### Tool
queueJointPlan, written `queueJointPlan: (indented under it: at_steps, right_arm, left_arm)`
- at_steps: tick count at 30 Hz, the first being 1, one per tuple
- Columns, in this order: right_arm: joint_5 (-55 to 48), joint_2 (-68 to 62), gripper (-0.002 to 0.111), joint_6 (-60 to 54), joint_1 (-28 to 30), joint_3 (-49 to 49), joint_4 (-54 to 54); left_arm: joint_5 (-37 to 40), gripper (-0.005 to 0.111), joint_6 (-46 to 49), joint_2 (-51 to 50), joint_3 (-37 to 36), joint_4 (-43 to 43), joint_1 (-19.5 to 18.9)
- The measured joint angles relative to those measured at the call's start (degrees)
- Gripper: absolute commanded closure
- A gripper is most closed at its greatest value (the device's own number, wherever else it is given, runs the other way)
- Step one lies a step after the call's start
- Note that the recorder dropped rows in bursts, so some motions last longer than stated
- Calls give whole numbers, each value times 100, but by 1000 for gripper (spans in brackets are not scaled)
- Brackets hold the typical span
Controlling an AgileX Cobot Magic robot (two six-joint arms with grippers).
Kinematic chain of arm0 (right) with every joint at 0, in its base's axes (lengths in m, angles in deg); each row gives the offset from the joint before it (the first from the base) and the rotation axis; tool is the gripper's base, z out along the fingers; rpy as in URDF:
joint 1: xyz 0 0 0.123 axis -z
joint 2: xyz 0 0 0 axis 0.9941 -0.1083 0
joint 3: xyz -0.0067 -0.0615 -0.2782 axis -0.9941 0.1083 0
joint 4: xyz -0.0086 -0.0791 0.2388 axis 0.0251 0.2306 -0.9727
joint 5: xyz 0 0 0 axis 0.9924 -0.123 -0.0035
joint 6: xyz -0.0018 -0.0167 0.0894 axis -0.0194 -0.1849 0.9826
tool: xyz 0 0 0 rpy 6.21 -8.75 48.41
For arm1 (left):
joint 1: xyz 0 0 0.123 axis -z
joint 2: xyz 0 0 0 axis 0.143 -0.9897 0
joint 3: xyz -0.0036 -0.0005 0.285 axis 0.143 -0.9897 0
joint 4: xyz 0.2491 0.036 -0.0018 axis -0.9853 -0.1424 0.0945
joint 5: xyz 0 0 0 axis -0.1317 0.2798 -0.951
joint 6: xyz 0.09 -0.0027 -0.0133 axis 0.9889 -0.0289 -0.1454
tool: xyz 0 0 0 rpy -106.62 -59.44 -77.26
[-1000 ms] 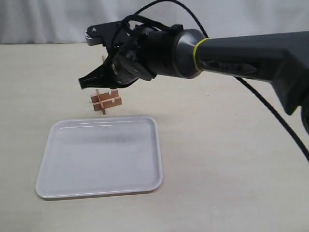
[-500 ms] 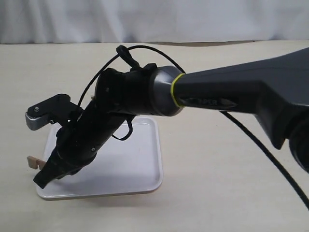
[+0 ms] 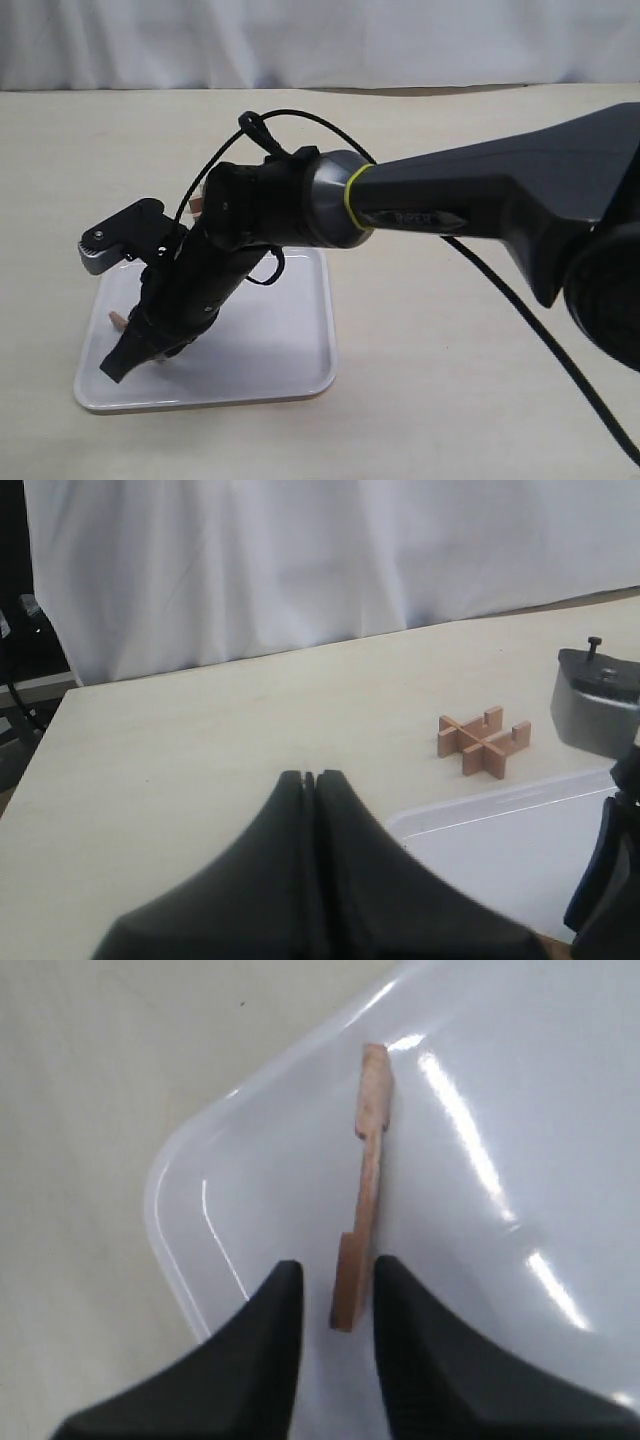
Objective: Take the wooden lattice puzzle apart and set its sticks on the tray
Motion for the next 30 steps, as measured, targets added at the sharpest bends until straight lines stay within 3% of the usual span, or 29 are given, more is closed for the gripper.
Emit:
queueJointPlan:
  at_steps: [3,6,11,18,23,27,30]
  right_arm:
    - [67,0,36,-11,0,0,247]
    - [166,19,29,-45,0,0,635]
    - [737,324,29,513,0,0,1489]
    - [1843,518,29,3479,47,-22,3956]
    - [1103,65,29,5000,262,-463,5269]
    - [414,-331,30,5235,439,-929,5465]
    - [278,-516,40,5304,474,-1170,5404]
  left_arm:
    - [0,107,0,0,0,0,0]
    - [0,107,0,0,0,0,0]
    - [0,107,0,0,0,0,0]
    - [0,107,0,0,0,0,0]
    - [0,107,0,0,0,0,0]
    - [0,107,0,0,0,0,0]
    - [0,107,0,0,0,0,0]
